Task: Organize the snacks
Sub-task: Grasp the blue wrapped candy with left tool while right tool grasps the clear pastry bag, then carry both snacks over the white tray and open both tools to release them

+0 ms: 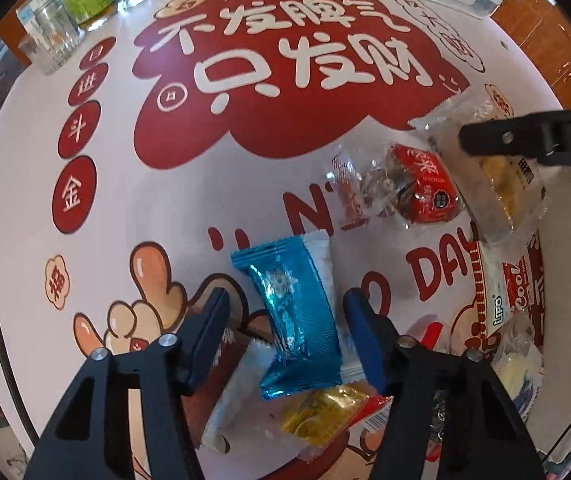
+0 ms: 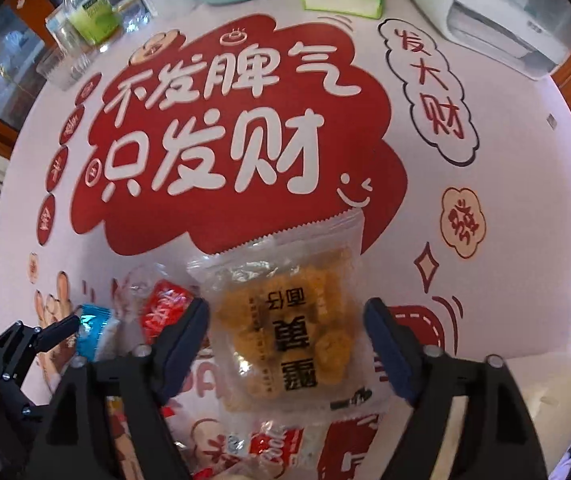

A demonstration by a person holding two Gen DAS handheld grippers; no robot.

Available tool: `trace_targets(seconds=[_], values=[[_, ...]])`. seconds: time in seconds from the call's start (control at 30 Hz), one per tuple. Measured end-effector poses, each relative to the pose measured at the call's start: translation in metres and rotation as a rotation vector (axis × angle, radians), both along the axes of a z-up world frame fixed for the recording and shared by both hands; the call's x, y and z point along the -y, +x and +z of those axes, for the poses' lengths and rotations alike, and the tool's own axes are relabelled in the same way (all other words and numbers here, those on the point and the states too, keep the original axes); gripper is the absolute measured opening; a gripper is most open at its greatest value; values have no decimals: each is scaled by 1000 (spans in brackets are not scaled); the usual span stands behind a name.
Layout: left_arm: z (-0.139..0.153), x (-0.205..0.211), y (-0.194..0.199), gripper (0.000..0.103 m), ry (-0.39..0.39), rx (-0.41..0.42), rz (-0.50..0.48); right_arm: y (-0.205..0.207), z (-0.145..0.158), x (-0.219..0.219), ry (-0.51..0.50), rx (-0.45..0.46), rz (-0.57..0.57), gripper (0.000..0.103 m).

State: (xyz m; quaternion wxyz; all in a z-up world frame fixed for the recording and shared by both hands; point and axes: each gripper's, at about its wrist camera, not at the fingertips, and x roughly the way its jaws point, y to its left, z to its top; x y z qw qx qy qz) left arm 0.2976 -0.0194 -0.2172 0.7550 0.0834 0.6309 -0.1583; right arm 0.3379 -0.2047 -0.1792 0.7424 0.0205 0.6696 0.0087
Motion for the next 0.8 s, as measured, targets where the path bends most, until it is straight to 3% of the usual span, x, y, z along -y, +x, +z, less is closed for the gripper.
trace_targets(seconds=[0.1, 0.17, 0.2, 0.3, 0.37, 0.47, 0.8], values=[[-1, 1, 2, 46, 3, 7, -4, 3, -12, -3, 6, -42, 10, 87], [-1, 3, 2, 31, 0, 11, -10, 4, -23, -5, -10, -74, 20, 87], [-1, 3, 2, 30, -2, 11, -10, 5, -27, -5, -10, -84, 20, 87], [-1, 0, 2, 28, -21, 9, 6, 4, -33, -4, 4, -92, 0, 85], [2, -1, -4, 28, -31, 17, 15, 2, -30, -5, 12, -83, -2, 75], [10, -6, -11, 27, -47, 30, 24, -3, -24, -6, 31, -68, -20, 69], [74, -28, -37, 27, -109, 125, 59, -32, 35, 6, 107, 96, -100, 68]])
